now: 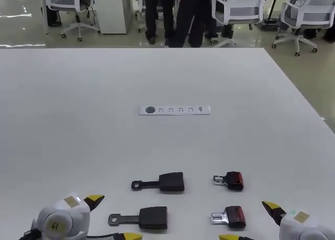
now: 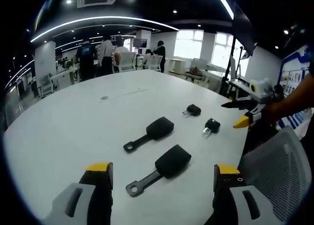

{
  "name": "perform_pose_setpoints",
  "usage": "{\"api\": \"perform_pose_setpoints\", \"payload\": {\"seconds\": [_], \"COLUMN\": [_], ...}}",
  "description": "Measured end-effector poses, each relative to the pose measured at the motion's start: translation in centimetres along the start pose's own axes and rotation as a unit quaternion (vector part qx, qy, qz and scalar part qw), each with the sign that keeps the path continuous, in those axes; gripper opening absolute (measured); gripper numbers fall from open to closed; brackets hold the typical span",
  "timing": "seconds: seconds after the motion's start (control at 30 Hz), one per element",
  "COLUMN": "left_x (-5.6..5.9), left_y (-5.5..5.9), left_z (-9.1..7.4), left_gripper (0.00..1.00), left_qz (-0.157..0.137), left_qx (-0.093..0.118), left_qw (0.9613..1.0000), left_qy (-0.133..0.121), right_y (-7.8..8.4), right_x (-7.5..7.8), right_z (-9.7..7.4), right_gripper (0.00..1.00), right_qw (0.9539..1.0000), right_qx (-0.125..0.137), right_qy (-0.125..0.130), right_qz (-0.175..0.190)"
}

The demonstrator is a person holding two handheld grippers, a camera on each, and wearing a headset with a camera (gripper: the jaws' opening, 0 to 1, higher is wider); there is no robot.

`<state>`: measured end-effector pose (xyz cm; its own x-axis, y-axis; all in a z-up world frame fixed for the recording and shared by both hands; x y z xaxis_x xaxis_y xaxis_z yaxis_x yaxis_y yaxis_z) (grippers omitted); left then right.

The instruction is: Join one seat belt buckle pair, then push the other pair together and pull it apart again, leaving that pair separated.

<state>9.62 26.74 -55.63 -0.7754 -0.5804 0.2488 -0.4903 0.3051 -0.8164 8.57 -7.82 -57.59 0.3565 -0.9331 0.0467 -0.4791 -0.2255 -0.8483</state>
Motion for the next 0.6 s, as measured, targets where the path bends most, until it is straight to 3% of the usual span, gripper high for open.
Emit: {"api": "perform_pose_setpoints", "payload": {"seconds": [0.27,0.6], "left_x": [-0.1,-0.5], "left_y": [-0.7,-1.1], "left_z": [1.2,2.7], "left_gripper": [0.83,0.8], "left_qz": [0.012,0.031], "left_qx": [-0.008,-0.027], "left_qw": [0.9998,0.9986], "left_qy": [0.011,0.035], "right_y": [0.0,-0.1], "right_x": [0.5,0.4], "right_z": [1.1,2.7], "right_gripper": [0.88,0.84], "right_qw": [0.9998,0.9986], "right_qx": [-0.009,-0.016], "right_qy": [-0.006,-0.035], "right_qz": [-0.019,-0.038]}}
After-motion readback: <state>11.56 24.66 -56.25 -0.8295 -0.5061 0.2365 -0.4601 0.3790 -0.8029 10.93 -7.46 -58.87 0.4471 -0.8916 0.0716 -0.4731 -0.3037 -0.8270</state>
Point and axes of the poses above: the centre of the closed fingertips' face, and the gripper's own axes: z roughly forward along the fingers, x roughly to its right, y roughly out of its underside, the point moved 7 cm from there along -z, roughly backward along the fingers, and after that the axes turned 14 degrees about y, right-handed, at the moved point
